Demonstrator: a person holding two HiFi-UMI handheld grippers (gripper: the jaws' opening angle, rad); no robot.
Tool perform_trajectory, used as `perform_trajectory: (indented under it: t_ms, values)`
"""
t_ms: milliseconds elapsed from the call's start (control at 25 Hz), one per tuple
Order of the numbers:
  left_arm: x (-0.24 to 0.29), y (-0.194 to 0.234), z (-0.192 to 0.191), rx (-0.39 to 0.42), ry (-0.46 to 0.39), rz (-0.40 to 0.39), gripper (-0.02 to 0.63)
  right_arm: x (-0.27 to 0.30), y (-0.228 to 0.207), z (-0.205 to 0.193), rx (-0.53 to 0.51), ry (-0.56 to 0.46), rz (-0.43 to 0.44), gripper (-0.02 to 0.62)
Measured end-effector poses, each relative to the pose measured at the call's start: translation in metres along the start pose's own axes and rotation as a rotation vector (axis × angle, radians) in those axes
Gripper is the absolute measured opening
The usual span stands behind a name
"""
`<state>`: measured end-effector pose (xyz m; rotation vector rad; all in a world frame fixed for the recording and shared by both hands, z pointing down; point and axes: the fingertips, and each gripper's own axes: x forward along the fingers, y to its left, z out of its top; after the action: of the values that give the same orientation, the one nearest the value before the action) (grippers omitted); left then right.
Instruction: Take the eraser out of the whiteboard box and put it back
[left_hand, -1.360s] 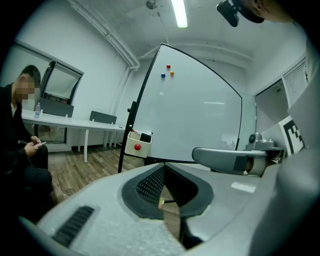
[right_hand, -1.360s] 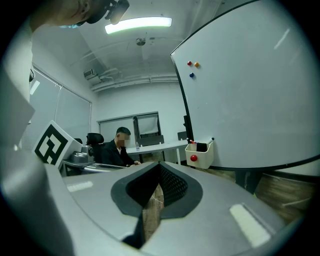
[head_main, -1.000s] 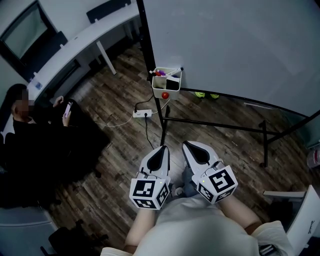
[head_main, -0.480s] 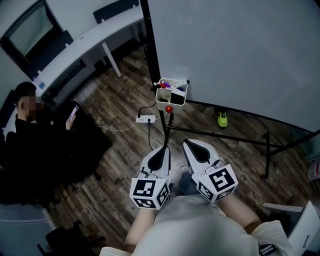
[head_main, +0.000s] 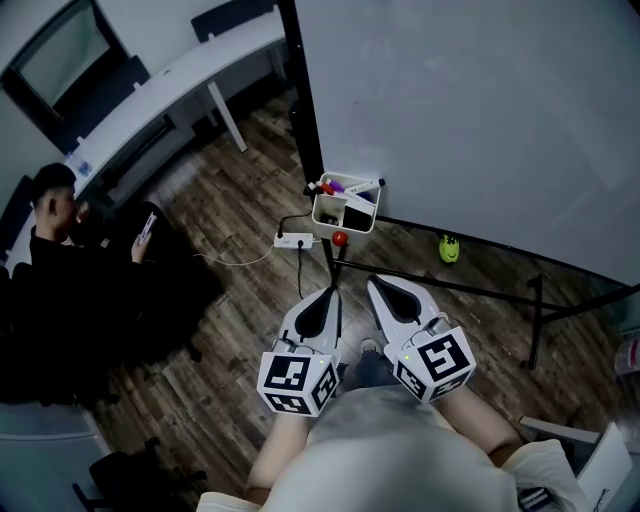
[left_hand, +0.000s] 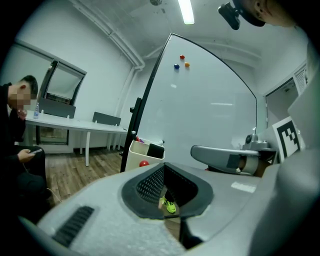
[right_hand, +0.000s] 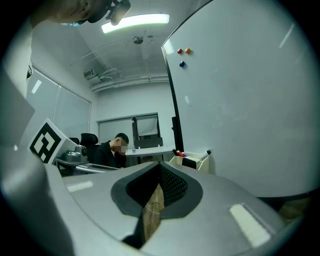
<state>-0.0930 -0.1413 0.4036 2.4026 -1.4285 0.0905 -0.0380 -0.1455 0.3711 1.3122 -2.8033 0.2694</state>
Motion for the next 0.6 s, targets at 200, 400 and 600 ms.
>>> perform_trajectory:
  t_ms: [200, 400, 600]
  values:
    - [0.015, 0.005, 0.006, -0.008, -0.001, 0.015, 0.002, 0.012, -0.016, 0.004, -0.007, 0.007, 0.008, 0.006]
    - [0.03, 0.013, 0.013, -0.003, -0.005, 0.033, 0.002, 0.026, -0.028, 0.008, -0.026, 0.015, 0.025, 0.006]
    - [0.044, 0.018, 0.022, 0.005, -0.009, 0.048, 0.002, 0.039, -0.04, 0.012, -0.032, 0.02, 0.047, 0.029]
